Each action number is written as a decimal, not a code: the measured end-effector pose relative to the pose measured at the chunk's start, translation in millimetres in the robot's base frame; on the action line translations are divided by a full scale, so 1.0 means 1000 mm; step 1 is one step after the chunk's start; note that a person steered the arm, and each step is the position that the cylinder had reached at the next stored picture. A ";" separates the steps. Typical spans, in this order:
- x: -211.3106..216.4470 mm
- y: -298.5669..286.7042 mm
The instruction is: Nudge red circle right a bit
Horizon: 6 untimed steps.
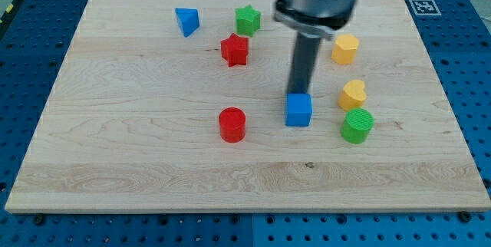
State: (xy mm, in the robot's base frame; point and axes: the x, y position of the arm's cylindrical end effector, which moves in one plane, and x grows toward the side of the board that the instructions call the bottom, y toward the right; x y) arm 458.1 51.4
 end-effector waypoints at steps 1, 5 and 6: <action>0.000 -0.079; 0.078 -0.121; 0.089 -0.065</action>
